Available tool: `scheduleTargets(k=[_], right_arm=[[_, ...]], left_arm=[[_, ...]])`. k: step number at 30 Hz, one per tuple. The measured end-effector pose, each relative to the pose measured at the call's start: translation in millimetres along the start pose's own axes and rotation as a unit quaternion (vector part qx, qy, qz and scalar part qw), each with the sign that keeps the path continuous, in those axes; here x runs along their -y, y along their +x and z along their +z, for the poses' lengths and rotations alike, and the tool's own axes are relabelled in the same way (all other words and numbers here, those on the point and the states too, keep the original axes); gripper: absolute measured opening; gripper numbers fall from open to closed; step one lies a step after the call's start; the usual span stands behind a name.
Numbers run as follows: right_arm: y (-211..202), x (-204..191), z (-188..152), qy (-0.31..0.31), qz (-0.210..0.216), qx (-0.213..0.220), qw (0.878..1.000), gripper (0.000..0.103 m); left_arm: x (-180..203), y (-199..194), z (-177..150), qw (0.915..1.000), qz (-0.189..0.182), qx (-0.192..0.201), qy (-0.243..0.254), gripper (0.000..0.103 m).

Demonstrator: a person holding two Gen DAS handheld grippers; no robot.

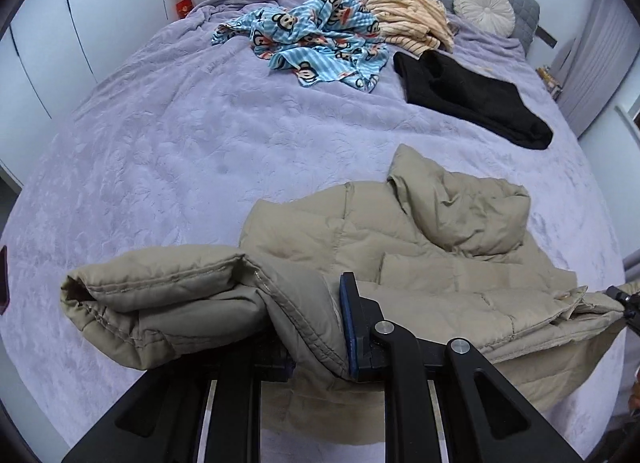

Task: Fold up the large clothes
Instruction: 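Grasp the jacket hem with both tools and fold it up over the collar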

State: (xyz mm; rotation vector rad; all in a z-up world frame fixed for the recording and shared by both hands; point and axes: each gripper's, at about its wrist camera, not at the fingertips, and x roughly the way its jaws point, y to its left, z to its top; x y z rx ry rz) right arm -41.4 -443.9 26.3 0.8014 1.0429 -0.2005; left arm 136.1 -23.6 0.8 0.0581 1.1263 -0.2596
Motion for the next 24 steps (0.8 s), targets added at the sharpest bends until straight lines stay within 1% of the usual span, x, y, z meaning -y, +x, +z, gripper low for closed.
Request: scheduleTargets(k=[2,7,11,12,15,17,18,19,20,21,22,23,24], right_arm=[[16.8,2.4,9.9,0.009,-0.005,-0.008,1.000,0.012],[47.2,13.8,22.2,0.044,-0.019,-0.013,0.999,0.012],[62.0,21.6,29.7,0.076,-0.016,-0.020,0.997,0.012],[60.5,21.2,29.5,0.081,-0.012,-0.019,0.996,0.014],[54.0,15.5,28.6,0.069,-0.006,-0.016,0.997,0.015],[51.5,12.5,28.9,0.057,-0.008,-0.018,0.998,0.019],[50.3,11.3,29.1,0.052,-0.007,-0.018,0.998,0.024],[49.2,10.3,29.5,0.048,-0.004,-0.018,0.999,0.033],[48.2,9.2,30.1,0.046,-0.003,-0.018,0.999,0.040],[47.6,8.4,30.3,0.045,-0.002,-0.015,0.999,0.057],[47.4,7.5,30.9,0.044,-0.003,-0.012,0.999,0.063],[47.3,6.4,31.3,0.042,-0.006,-0.011,0.999,0.063],[47.6,5.4,31.8,0.039,-0.006,-0.012,0.999,0.063]], left_arm=[[6.0,17.9,4.6,0.9997,0.017,-0.008,0.016,0.020],[12.3,53.0,16.2,0.9980,0.022,-0.031,0.050,0.020],[8.1,60.4,23.0,0.9971,0.009,-0.053,0.054,0.020],[5.7,57.1,23.3,0.9971,0.002,-0.057,0.052,0.020],[-4.1,43.5,22.7,0.9975,-0.028,-0.052,0.038,0.022],[-8.3,35.0,20.9,0.9974,-0.046,-0.042,0.036,0.024],[-8.3,32.6,20.1,0.9972,-0.049,-0.040,0.040,0.024],[-7.6,31.6,19.1,0.9969,-0.051,-0.040,0.046,0.025],[-6.7,30.8,17.9,0.9966,-0.052,-0.039,0.052,0.039],[-5.9,29.3,16.9,0.9966,-0.048,-0.033,0.058,0.053],[-5.4,25.8,16.6,0.9972,-0.033,-0.019,0.064,0.087],[-5.4,19.6,16.1,0.9974,-0.015,0.002,0.070,0.103],[-4.8,15.0,16.9,0.9970,-0.009,0.018,0.075,0.103]])
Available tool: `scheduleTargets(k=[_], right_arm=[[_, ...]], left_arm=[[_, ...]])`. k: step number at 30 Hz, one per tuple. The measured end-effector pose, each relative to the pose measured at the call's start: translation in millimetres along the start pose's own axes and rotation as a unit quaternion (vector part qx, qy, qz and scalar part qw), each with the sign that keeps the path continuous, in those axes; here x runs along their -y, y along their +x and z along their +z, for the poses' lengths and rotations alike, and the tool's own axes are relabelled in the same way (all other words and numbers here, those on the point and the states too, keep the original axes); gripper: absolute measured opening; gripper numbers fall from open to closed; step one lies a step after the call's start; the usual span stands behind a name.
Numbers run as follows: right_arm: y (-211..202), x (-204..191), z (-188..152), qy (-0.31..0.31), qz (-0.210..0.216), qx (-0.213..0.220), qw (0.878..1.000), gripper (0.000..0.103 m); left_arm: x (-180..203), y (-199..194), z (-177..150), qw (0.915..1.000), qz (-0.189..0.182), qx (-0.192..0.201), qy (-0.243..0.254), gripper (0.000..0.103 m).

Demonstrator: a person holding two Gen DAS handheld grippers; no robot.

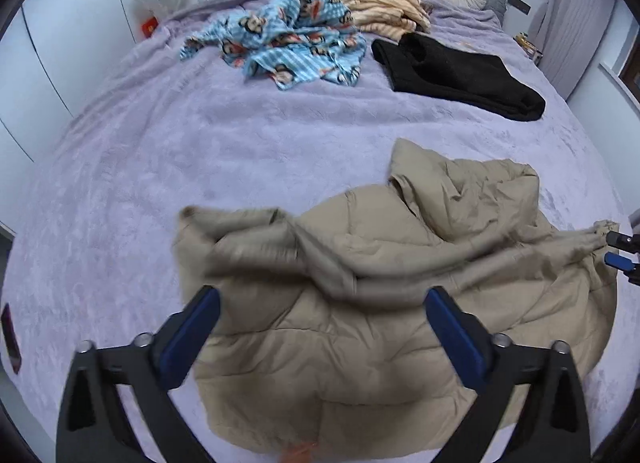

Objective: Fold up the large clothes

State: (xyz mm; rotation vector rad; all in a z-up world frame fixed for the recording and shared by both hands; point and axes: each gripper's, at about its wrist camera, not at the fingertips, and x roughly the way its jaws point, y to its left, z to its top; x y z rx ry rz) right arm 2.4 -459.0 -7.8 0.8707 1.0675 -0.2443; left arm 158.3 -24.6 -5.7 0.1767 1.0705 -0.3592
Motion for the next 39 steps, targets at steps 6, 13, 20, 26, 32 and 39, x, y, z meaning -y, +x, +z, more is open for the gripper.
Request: scheduleTargets(k=[6,13,20,26,32,39], right_arm=[[9.2,-7.1,-11.7,-0.027,0.001,-0.014,1.000,0.046],[57.4,-7.3,-13.0,-0.080,-0.077,-0.032,0.993,0.021],[92.6,12.3,6.1,-0.055,-0.086,-0.023,0.995,0.017],[110.9,12.1,15.9,-0.055,-0.087,-0.017,0.995,0.017],[93.3,-5.7,30.9,-0.087,-0.113,-0.001,0.990,0.018],[89.7,33.7,40.7,-0.075,-0.156,0.004,0.985,0.021]], left_arm=[[-5.2,25.3,1.9,0.9992,0.020,-0.034,0.005,0.100],[6.4,105.1,-0.6,0.9960,0.061,-0.064,0.012,0.068],[9.2,138.9,7.0,0.9949,0.086,-0.051,0.015,0.068],[6.4,157.8,13.5,0.9953,0.081,-0.048,0.022,0.069],[-16.7,129.5,36.3,0.9939,0.110,-0.003,-0.010,0.069],[-59.8,180.1,24.5,0.9905,0.109,-0.063,-0.055,0.070]])
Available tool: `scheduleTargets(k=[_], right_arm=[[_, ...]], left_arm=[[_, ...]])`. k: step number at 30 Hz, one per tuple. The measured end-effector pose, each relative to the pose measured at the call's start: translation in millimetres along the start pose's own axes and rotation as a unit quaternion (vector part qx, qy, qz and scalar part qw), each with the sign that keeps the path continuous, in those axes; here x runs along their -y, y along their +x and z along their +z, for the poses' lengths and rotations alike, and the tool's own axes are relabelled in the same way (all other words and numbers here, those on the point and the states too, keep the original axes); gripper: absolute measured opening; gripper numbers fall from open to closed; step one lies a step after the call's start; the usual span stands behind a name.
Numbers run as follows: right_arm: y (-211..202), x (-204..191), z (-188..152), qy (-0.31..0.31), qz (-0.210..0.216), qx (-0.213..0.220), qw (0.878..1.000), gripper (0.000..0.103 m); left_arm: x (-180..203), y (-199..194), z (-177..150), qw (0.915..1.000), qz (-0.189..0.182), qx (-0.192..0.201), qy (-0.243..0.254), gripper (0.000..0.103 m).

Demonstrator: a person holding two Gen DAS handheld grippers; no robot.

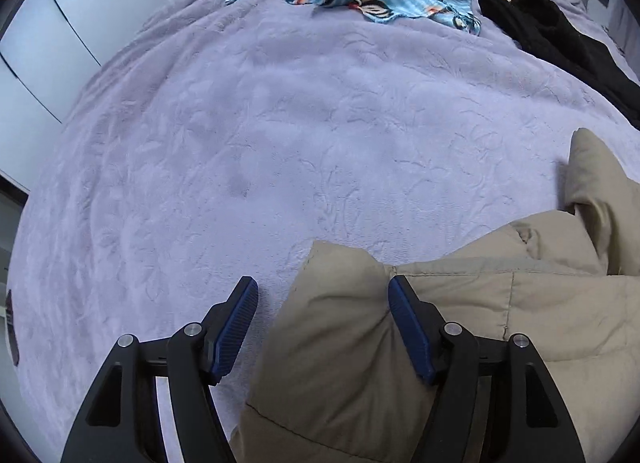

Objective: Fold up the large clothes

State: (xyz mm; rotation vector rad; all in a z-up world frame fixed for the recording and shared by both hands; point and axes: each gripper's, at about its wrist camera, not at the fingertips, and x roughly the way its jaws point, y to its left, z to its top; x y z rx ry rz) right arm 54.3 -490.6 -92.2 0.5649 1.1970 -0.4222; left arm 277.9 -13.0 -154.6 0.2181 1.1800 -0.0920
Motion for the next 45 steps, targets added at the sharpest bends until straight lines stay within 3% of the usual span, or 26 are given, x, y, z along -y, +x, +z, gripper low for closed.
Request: scheduleTargets(k=[3,8,13,17,19,27,28,29,31,42,44,45], right_arm=[[21.2,7.4,2.8,0.037,0.017,-0.002,0.999,0.021],[20.1,-13.1,9.1,0.006,-0.027,-0.009,1.000,0.021],[-18.7,-14.1,0.6,0.005,-0.004,0.009,1.000,0.038],[-49.4,-11.6,-21.2,0.029,0.022,0.019,0.999,0.041],[-60.0,-11.8,-36.5,0.033,0.033,0.017,0.999,0.056],[-85.8,-10.4,-96.4,0.059,0.069,-0.001,0.996,0.066],[-88.5,-7.9,-103.6,0.063,0.073,-0.003,0.995,0.068],[-90.5,-6.0,-109.7,0.067,0.075,-0.003,0.995,0.068],[-92.7,-2.6,-120.0,0.074,0.076,-0.006,0.994,0.068],[-102.4,21.0,-171.4,0.120,0.092,-0.017,0.988,0.072],[-100.7,26.3,-181.1,0.132,0.097,-0.021,0.986,0.077],[-98.7,29.3,-186.7,0.141,0.102,-0.022,0.984,0.084]], left_arm=[[14.3,3.7,0.6,0.9994,0.027,0.009,0.018,0.070],[20.0,-11.5,6.0,0.9981,0.054,0.001,0.030,0.070],[7.9,-41.6,4.6,0.9989,0.038,-0.001,0.026,0.070],[5.1,-61.1,-3.3,0.9989,0.036,-0.010,0.027,0.070],[5.0,-71.6,-12.1,0.9991,0.031,-0.015,0.024,0.070],[12.4,-107.3,-48.3,0.9992,0.008,-0.026,0.031,0.070],[12.9,-111.0,-53.6,0.9992,0.002,-0.028,0.030,0.076],[13.5,-114.6,-59.0,0.9991,-0.002,-0.029,0.030,0.093],[14.9,-124.0,-69.0,0.9993,-0.003,-0.019,0.030,0.101],[20.8,-135.5,-110.9,0.9975,-0.037,-0.045,0.040,0.101],[20.2,-134.8,-116.7,0.9972,-0.042,-0.051,0.036,0.102],[20.0,-134.0,-119.0,0.9970,-0.044,-0.052,0.036,0.102]])
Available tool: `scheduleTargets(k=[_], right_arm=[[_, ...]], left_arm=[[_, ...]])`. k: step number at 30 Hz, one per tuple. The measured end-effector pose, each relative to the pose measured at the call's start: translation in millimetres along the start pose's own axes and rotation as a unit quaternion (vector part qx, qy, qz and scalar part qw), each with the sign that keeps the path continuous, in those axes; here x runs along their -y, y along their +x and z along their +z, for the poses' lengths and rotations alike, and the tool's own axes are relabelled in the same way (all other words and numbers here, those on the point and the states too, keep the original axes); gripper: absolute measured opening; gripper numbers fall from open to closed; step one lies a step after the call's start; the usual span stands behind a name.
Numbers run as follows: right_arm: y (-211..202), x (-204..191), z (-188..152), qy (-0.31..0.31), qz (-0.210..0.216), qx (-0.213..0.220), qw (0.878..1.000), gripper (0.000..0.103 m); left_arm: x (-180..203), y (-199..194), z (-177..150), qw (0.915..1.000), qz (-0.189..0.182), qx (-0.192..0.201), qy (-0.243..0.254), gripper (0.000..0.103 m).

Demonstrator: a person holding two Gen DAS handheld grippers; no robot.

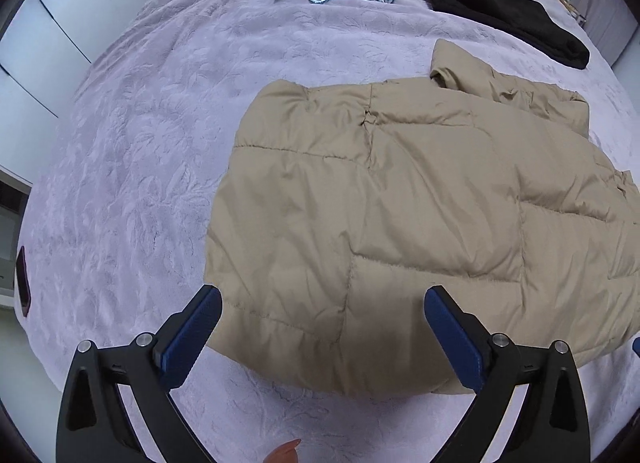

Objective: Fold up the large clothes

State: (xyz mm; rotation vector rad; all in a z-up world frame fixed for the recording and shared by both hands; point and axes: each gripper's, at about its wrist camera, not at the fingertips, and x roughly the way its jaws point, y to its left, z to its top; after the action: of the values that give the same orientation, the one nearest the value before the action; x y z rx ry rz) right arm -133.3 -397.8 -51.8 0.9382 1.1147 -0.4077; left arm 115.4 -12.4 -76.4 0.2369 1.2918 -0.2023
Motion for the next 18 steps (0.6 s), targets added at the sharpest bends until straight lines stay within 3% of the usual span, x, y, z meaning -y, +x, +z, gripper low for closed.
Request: scheduleTargets(k=[8,14,15,17,18], right_arm=[[17.4,16.5,-16.5,0.045,0.027,-0.009,0.999,0.084],[30.0,20.8,-19.3,0.067,0.062,-0.017,0.996,0.085],[31.5,21.5,-19.3,0.070,0.066,-0.018,0.995,0.086],[35.6,24.6,-19.1,0.080,0.073,-0.021,0.994,0.103],[36.3,26.9,-19.0,0.085,0.077,-0.017,0.993,0.103]], left_arm=[[-3.0,10.0,-12.7,0.9997,-0.015,-0.016,-0.006,0.102],[-17.2,27.5,-31.5,0.9922,-0.093,-0.062,-0.055,0.102],[-19.6,29.9,-34.6,0.9907,-0.100,-0.068,-0.062,0.102],[-24.6,32.4,-41.0,0.9884,-0.111,-0.070,-0.077,0.102],[-27.2,33.6,-43.6,0.9872,-0.117,-0.069,-0.084,0.102]])
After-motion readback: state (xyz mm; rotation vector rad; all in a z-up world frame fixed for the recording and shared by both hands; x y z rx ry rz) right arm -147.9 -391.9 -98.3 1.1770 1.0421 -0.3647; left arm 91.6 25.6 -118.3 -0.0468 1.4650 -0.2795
